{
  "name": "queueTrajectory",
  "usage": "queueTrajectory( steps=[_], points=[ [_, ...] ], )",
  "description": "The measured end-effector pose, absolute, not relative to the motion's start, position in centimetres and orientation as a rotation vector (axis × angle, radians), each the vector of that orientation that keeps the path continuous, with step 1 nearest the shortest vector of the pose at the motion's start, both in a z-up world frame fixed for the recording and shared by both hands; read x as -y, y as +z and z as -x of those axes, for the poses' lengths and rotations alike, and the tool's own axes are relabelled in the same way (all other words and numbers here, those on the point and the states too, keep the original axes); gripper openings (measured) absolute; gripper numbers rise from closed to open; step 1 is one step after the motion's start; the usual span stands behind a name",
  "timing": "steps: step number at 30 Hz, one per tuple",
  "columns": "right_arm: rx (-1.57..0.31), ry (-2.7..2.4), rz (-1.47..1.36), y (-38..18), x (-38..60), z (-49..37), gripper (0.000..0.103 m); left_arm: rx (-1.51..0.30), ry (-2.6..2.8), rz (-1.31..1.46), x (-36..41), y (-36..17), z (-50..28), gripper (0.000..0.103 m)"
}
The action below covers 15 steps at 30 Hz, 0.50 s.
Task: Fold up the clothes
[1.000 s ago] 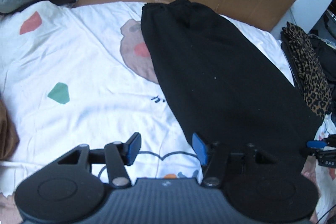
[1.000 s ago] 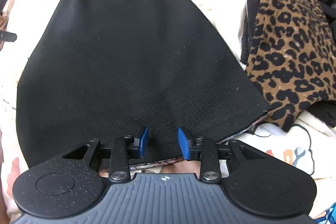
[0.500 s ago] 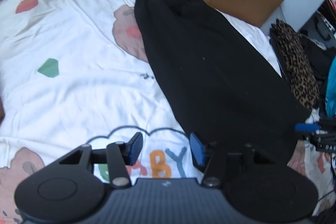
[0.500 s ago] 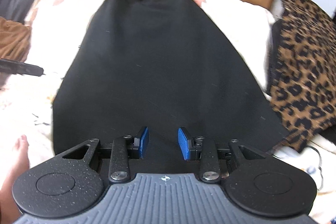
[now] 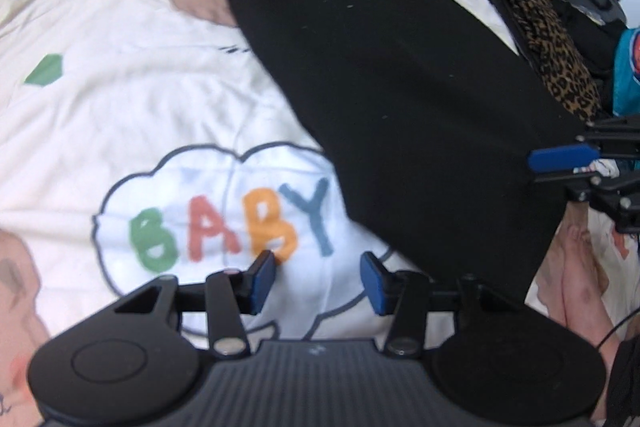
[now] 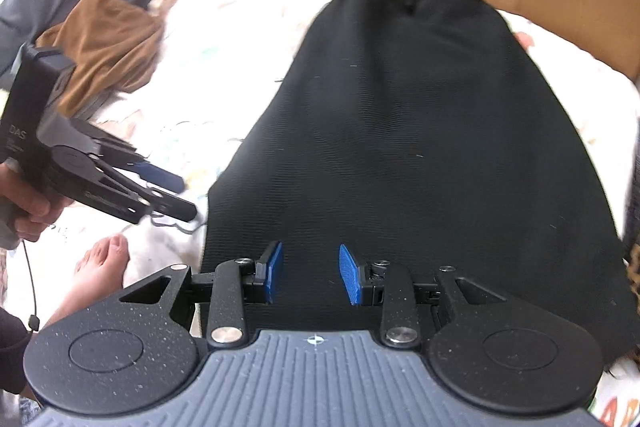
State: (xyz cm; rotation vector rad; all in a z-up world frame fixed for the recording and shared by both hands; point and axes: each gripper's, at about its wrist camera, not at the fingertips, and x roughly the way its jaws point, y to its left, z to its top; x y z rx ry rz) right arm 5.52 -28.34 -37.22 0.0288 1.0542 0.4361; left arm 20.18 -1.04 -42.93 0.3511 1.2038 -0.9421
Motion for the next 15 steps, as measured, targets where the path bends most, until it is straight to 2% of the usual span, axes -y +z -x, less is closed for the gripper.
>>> queueTrajectory(
  steps=[8, 15],
  points=[
    [-1.05, 0.501, 0.0, -37.4, 26.2, -6.4, 0.039, -1.08, -0.992, -0.36, 1.8, -42.6, -19.5, 0.05],
    [-1.043, 0.555, 0.01, -37.3, 25.2, -6.3, 0.039, -1.031, -1.041, -0.22, 1.4, -40.1, -20.2, 0.05]
  ],
)
